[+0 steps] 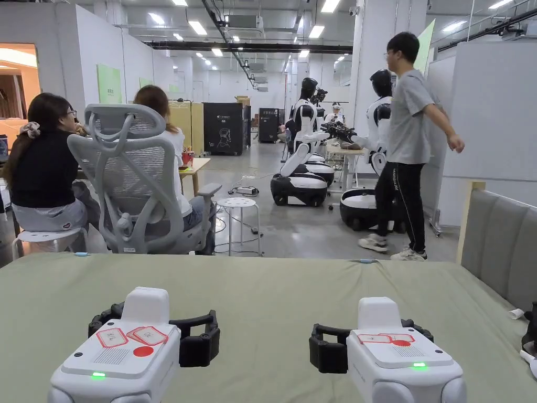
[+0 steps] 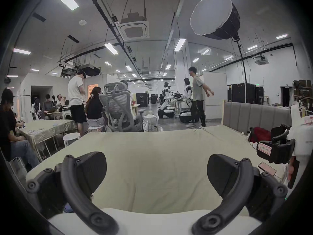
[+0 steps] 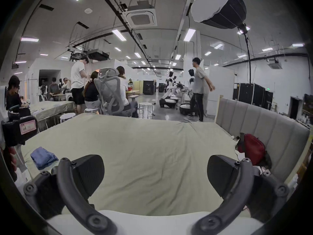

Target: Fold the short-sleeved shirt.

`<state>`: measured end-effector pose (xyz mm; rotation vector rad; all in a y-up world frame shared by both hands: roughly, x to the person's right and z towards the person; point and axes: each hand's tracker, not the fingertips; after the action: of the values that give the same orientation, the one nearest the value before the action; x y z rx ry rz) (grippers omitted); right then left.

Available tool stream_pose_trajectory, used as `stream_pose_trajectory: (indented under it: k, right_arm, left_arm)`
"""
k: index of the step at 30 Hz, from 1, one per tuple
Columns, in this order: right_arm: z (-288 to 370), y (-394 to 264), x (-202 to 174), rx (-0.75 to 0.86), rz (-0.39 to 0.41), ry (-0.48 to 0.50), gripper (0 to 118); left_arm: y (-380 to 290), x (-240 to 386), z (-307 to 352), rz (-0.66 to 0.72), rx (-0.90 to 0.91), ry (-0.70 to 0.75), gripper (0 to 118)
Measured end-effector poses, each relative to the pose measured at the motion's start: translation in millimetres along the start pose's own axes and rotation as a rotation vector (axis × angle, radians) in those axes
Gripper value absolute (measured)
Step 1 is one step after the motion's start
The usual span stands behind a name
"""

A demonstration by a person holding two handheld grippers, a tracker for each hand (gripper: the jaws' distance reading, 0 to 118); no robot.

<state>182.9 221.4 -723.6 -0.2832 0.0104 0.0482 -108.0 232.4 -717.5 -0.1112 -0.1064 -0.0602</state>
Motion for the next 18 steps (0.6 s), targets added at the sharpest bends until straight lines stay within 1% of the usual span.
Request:
stream_pose_trajectory:
  k: [3, 6, 9, 14, 18]
  right_arm:
    - [0.5, -2.1, 0.8, -0.002, -0.025, 0.001, 118]
    - [2.1, -3.0, 1.3, -0.017, -0.075, -0.009, 118]
    - [1.1, -2.5, 1.3, -0.027, -0.055, -0.017, 118]
    - [1.6, -2.6, 5.5, -0.024, -0.08, -0.01, 118]
    - [1.3, 1.5, 4.7, -0.05, -0.078, -0.015, 118]
  left_arm:
    - [-0.7, 1.4, -0.2, 0.001, -0.004, -0.004, 118]
    - [-1.4, 2.6, -0.4, 0.0, -0.006, -0.003, 118]
    - [-1.2, 2.8, -0.4, 0.003, -0.005, 0.001, 118]
    - [-0.1, 3.2, 0.6, 0.001, -0.002, 0.004, 118]
    - [-1.4, 3.1, 0.7, 0.002, -0.004, 0.005, 118]
